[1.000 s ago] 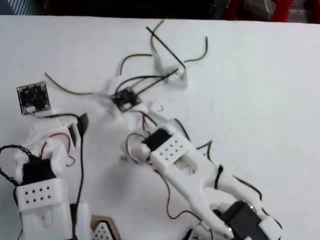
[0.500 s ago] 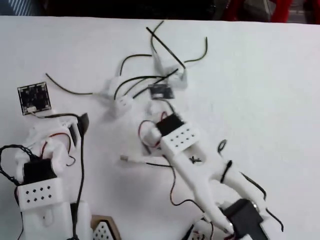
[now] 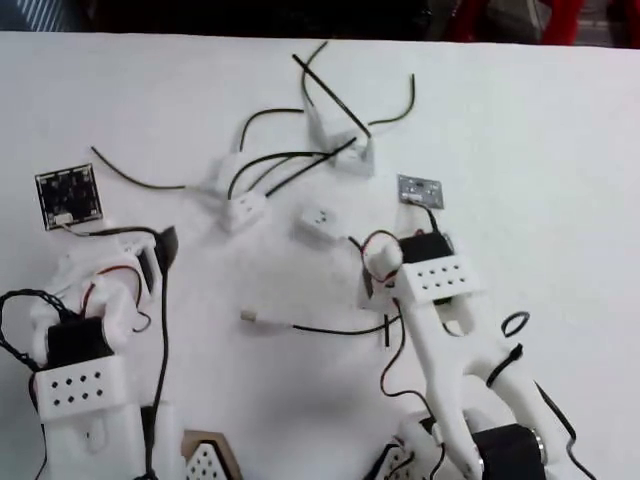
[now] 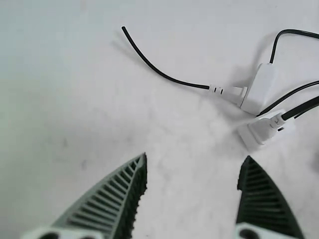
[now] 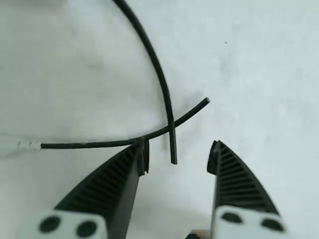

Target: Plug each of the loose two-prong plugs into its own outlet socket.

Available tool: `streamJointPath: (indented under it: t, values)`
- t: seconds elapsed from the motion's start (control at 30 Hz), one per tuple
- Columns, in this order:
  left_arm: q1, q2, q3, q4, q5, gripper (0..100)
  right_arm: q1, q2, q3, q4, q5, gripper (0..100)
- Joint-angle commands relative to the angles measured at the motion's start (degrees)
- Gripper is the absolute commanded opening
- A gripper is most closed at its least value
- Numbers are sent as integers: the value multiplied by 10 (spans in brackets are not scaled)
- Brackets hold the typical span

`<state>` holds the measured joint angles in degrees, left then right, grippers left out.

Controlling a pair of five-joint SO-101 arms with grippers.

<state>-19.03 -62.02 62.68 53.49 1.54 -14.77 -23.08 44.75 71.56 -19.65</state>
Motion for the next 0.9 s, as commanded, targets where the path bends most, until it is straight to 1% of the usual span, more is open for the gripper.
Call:
streamJointPath:
  t: [0.0,0.27,0.33,0.5,0.77,0.87]
  values:
    - [-7,-15,-1,-16,3,290,22,-19,27,-49,13,190]
    - [-7,-15,-1,-16,3,290,25,-19,117,-180,11,190]
    - [-7,-15,-1,-16,3,290,36,-19,122,-196,9,190]
    - [-7,-15,-1,-16,3,290,64,-19,120,-200,9,190]
    - [-7,-15,-1,-16,3,290,67,-15,124,-199,8,190]
    - [-7,-15,-1,-16,3,290,65,19,120,-202,8,190]
